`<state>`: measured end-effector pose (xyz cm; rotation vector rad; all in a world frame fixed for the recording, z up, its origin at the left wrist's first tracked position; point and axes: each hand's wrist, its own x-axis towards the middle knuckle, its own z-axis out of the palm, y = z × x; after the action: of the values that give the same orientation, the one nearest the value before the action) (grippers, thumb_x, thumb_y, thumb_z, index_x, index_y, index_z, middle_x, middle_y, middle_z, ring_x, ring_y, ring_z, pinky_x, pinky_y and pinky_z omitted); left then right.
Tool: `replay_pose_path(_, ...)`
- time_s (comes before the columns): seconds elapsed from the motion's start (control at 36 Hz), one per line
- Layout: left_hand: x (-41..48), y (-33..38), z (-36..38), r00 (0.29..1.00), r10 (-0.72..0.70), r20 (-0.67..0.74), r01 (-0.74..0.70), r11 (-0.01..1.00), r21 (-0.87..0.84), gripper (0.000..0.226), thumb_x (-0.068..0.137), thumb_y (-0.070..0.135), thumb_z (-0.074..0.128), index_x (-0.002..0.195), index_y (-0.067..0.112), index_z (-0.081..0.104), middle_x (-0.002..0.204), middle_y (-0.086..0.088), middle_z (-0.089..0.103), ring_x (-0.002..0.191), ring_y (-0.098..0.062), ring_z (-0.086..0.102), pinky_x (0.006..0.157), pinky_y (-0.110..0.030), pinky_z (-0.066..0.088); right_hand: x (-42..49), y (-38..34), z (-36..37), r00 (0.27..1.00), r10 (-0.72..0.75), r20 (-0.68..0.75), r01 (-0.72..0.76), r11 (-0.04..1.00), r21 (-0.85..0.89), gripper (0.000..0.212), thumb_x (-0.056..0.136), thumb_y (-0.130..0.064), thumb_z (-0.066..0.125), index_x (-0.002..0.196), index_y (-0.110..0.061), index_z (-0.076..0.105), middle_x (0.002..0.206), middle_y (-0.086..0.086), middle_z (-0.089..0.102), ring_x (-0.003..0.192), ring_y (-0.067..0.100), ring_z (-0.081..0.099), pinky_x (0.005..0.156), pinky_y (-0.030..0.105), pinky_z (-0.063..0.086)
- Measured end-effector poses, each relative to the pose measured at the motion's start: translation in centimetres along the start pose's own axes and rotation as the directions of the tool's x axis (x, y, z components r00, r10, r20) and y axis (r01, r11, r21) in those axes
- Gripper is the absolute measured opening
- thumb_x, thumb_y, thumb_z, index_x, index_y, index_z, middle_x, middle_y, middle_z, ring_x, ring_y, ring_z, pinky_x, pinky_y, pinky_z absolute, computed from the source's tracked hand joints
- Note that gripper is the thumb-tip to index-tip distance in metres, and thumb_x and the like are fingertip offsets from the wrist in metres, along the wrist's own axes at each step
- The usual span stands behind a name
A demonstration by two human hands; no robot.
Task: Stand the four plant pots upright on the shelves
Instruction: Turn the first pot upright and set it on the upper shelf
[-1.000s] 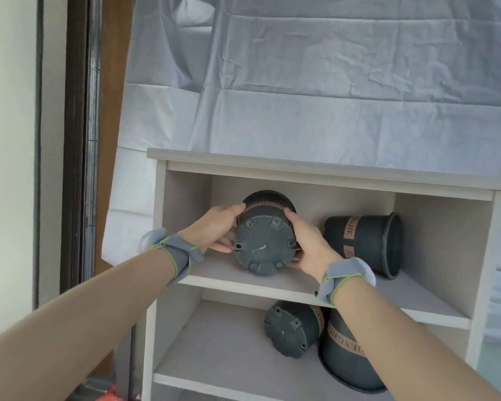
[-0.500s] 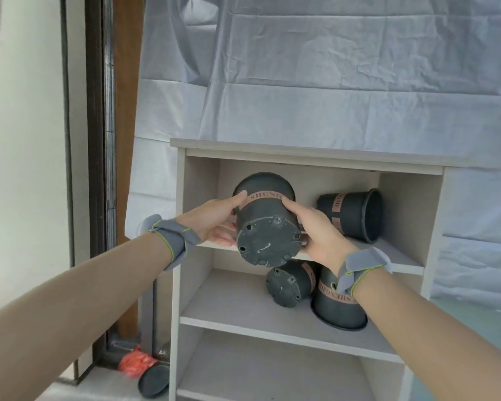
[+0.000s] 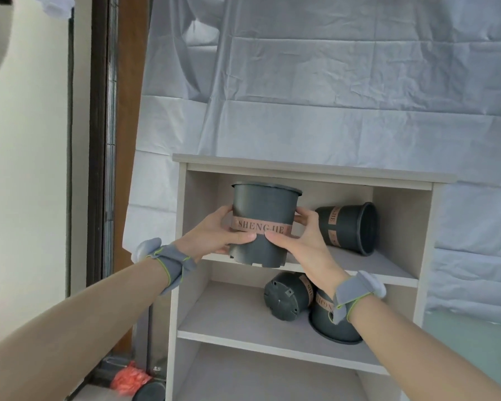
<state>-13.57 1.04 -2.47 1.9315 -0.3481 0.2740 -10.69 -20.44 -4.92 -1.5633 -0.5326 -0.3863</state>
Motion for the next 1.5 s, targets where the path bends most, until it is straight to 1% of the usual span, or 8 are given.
replay_pose_path(0.11, 1.5, -1.5, 0.7, 0.996, 0.08, -0.031, -0.081, 0.996, -0.043, 0.081, 0.083, 0.013, 0.079, 0.14, 0.041, 0.029, 0.096, 0.009, 0.068, 0.067, 0.009, 0.07, 0.056, -0.014, 0.054, 0.5, 1.2, 0.3, 0.999, -0.042, 0.006, 0.042, 0.999, -0.004, 0.088, 0.074, -0.011, 0.088, 0.14, -0.026, 0.033, 0.139, -0.003, 0.05, 0.113, 0.014, 0.063, 0.07, 0.014, 0.057)
replay_pose_path(0.25, 3.5, -3.9, 1.2, 0.979, 0.176, -0.105, -0.178, 0.984, -0.01, 0.085, 0.079, 0.016, 0.083, 0.149, 0.03, 0.038, 0.109, 0.008, 0.07, 0.103, -0.001, 0.068, 0.09, -0.021, 0.055, 2.0, 2.9, 0.9, 0.999, -0.042, 0.003, 0.042, 0.999, -0.004, 0.087, 0.077, -0.006, 0.086, 0.14, -0.025, 0.03, 0.135, 0.004, 0.05, 0.111, 0.003, 0.056, 0.07, 0.008, 0.053)
replay_pose_path(0.42, 5.9, -6.1, 1.7, 0.961, 0.238, -0.141, -0.249, 0.966, -0.064, 0.073, 0.082, 0.003, 0.077, 0.127, 0.044, 0.037, 0.109, 0.009, 0.069, 0.093, 0.021, 0.062, 0.081, -0.006, 0.051, 4.2, 5.2, 1.5, 0.999, -0.047, -0.017, 0.046, 0.998, -0.038, 0.092, 0.076, -0.009, 0.087, 0.143, -0.029, 0.028, 0.126, 0.003, 0.05, 0.109, 0.003, 0.056, 0.072, 0.007, 0.052)
replay_pose_path(0.5, 7.2, -6.8, 1.5, 0.968, 0.217, -0.124, -0.229, 0.969, -0.092, 0.076, 0.083, 0.006, 0.078, 0.133, 0.044, 0.036, 0.114, 0.007, 0.07, 0.101, 0.016, 0.063, 0.092, -0.019, 0.054, 5.5, 5.9, 1.6, 0.999, -0.046, -0.026, 0.044, 0.997, -0.058, 0.096, 0.075, -0.012, 0.088, 0.147, -0.029, 0.026, 0.125, 0.003, 0.051, 0.113, 0.007, 0.056, 0.074, 0.006, 0.05)
replay_pose_path(0.61, 8.5, -7.4, 1.0, 0.976, 0.196, -0.097, -0.202, 0.978, -0.06, 0.074, 0.084, 0.01, 0.078, 0.137, 0.04, 0.037, 0.12, 0.01, 0.068, 0.106, 0.016, 0.062, 0.091, -0.013, 0.052, 6.8, 6.5, 1.9, 1.0, -0.027, -0.007, 0.026, 0.998, -0.061, 0.096, 0.077, -0.007, 0.086, 0.149, -0.025, 0.026, 0.118, 0.001, 0.05, 0.105, 0.003, 0.054, 0.067, 0.0, 0.047)
replay_pose_path(0.78, 10.8, -8.6, 0.4, 0.991, 0.07, -0.115, -0.055, 0.99, 0.131, 0.072, 0.083, 0.036, 0.078, 0.144, 0.015, 0.047, 0.128, -0.002, 0.065, 0.121, -0.015, 0.059, 0.1, -0.027, 0.045, 8.1, 7.7, 2.0, 1.0, 0.011, -0.004, -0.012, 0.988, -0.152, 0.093, 0.08, -0.012, 0.084, 0.15, -0.02, 0.024, 0.116, 0.002, 0.052, 0.103, 0.01, 0.054, 0.064, -0.004, 0.043)
replay_pose_path(1.03, 13.1, -9.8, 0.9, 0.987, 0.004, -0.159, 0.034, 0.971, 0.236, 0.054, 0.087, 0.033, 0.074, 0.134, 0.01, 0.059, 0.112, 0.0, 0.067, 0.106, -0.015, 0.062, 0.098, -0.022, 0.042, 11.3, 9.5, 2.2, 0.996, 0.062, -0.069, -0.08, 0.951, -0.299, 0.09, 0.077, -0.027, 0.086, 0.146, -0.018, 0.029, 0.113, -0.001, 0.056, 0.123, 0.028, 0.057, 0.108, 0.044, 0.046)
replay_pose_path(1.5, 16.5, -11.1, 1.4, 0.985, -0.03, -0.167, 0.08, 0.95, 0.302, 0.049, 0.095, 0.035, 0.064, 0.135, 0.006, 0.06, 0.131, -0.013, 0.067, 0.125, -0.024, 0.06, 0.108, -0.027, 0.037, 13.7, 11.6, 2.3, 0.992, 0.075, -0.101, -0.108, 0.925, -0.365, 0.076, 0.08, -0.026, 0.084, 0.136, -0.012, 0.035, 0.12, 0.001, 0.058, 0.121, 0.025, 0.059, 0.096, 0.03, 0.047)
